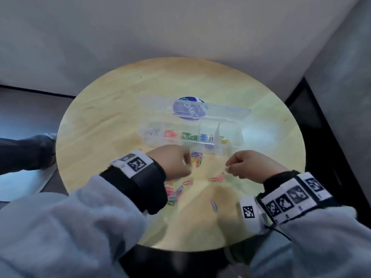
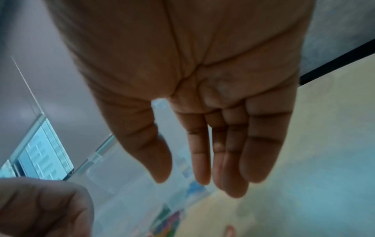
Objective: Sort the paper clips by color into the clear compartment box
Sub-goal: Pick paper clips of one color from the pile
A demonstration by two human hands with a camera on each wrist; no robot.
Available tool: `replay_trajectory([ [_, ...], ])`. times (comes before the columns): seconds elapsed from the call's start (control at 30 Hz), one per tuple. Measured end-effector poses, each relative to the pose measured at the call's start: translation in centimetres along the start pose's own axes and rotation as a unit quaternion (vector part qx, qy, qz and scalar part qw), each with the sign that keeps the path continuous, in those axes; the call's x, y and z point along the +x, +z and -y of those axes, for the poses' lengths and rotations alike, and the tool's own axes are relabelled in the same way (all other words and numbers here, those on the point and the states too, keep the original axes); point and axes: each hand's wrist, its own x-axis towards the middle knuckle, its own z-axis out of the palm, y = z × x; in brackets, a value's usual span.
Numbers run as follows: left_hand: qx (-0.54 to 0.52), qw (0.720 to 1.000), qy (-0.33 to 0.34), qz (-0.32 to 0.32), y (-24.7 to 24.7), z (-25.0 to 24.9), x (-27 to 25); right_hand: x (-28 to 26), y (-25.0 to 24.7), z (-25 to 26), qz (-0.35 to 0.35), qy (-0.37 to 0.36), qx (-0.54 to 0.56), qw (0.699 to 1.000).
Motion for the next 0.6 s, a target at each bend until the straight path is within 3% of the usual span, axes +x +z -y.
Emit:
replay_trajectory([
  [0.2,0.122,0.991,-0.022,0.048,2.6,-1.8,1.1,1.4,1.4,-1.6,0.016,0.057,-0.098,0.993],
  [0.37,0.182,0.981,-0.035,0.064,3.6,-2.2,2.2,2.4,2.5,-1.0,0.001,0.024,-0.154,0.988],
  [0.6,0.190,0.976,-0.045,0.093,4.2,-1.9,2.8,2.8,4.3,0.2,-0.028,-0.024,-0.204,0.978],
])
